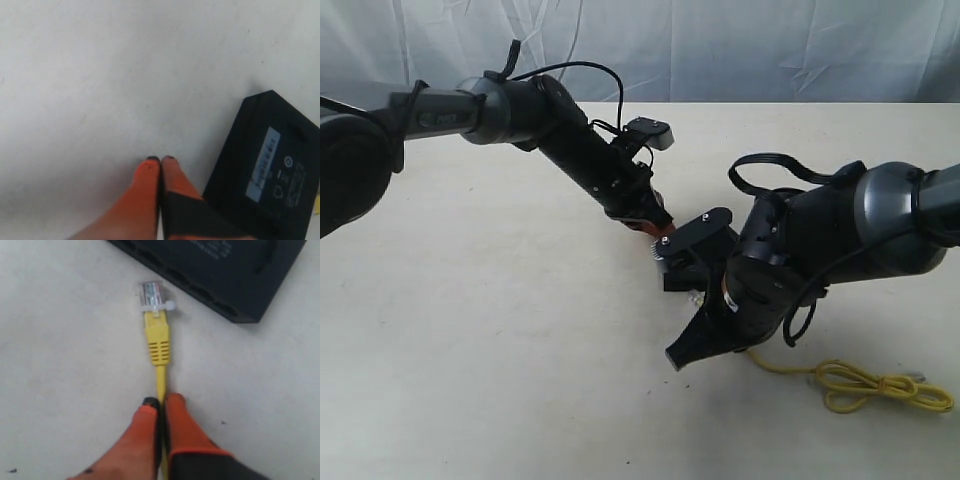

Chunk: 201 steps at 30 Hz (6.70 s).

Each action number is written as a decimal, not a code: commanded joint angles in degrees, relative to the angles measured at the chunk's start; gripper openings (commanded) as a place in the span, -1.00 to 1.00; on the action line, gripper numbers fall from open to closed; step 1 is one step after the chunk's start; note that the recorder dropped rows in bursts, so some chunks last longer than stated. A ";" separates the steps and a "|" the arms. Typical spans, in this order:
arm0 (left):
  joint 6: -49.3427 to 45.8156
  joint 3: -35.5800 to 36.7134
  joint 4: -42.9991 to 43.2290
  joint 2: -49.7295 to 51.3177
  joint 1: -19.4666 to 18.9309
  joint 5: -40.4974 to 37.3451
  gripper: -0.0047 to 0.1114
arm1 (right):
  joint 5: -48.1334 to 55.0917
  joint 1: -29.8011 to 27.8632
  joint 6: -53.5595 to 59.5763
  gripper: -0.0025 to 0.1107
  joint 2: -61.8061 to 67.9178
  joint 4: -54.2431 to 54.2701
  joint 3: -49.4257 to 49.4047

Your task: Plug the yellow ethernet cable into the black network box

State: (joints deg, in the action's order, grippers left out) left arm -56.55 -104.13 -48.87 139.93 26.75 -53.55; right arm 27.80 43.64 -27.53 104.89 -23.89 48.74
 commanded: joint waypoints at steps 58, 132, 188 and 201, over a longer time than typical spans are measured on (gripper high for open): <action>-4.92 0.02 2.30 2.69 0.03 -8.97 -0.92 | -6.23 -0.26 -14.59 -0.89 0.02 -13.07 0.23; 46.55 71.61 48.87 -125.21 -2.22 17.43 -0.92 | -5.41 -36.34 33.07 -0.97 -104.89 25.51 -42.03; 45.77 71.76 50.65 -125.31 -2.22 17.44 -0.92 | -7.86 -36.23 27.53 -0.97 -104.89 24.37 -48.74; 45.92 89.25 48.87 -131.78 -24.95 34.55 -0.92 | -7.87 -36.23 27.53 -0.97 -104.89 24.48 -48.74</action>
State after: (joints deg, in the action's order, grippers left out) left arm -10.69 -19.47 1.35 10.53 5.14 -26.01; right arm 20.57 7.65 0.00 0.32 1.00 0.29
